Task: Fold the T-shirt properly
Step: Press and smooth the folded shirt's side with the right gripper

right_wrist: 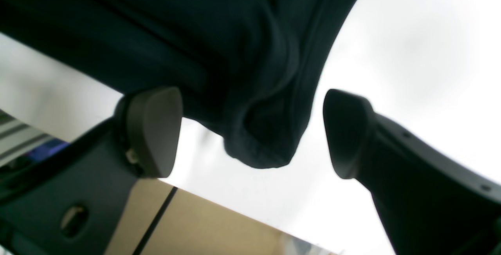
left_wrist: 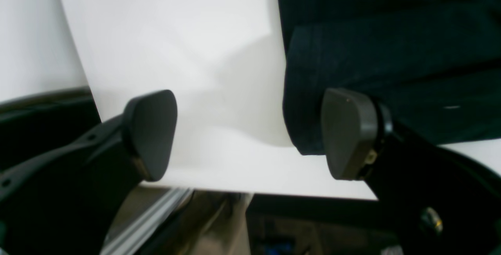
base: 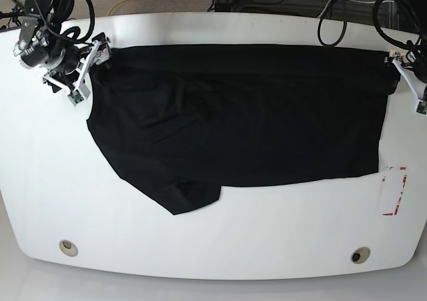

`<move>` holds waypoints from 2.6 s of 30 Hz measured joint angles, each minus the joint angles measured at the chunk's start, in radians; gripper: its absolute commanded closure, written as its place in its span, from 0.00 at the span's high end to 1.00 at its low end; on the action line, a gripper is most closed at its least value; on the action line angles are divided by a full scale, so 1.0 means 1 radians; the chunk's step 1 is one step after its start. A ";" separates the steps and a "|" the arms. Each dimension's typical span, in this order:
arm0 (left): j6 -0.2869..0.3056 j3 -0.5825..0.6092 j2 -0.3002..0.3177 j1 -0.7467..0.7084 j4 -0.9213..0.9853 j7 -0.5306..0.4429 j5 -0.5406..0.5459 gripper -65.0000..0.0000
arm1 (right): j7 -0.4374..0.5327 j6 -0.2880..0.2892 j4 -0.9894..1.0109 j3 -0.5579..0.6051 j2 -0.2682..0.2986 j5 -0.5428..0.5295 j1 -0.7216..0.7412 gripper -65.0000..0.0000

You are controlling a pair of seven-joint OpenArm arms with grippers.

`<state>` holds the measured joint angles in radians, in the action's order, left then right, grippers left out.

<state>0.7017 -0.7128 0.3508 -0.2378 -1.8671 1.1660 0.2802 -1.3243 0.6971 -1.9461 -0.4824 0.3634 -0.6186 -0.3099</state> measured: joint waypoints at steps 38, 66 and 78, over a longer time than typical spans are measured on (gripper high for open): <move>-0.004 0.014 -0.029 0.122 0.329 -0.145 0.037 0.81 | 0.076 0.002 0.211 0.209 -0.094 0.068 0.375 0.83; -0.004 0.013 -0.029 0.158 0.361 -0.191 -0.104 0.81 | 0.127 0.000 0.496 0.330 -0.163 0.178 0.490 0.00; -0.004 0.013 -0.029 0.158 0.361 -0.191 -0.104 0.81 | 0.126 0.000 0.468 0.328 -0.158 0.179 0.530 0.00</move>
<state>0.6975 -0.6994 0.3222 -0.0803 -1.5063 0.9752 0.1761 -1.1980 0.6968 -1.4776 -0.1543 0.2050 -0.4397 0.2199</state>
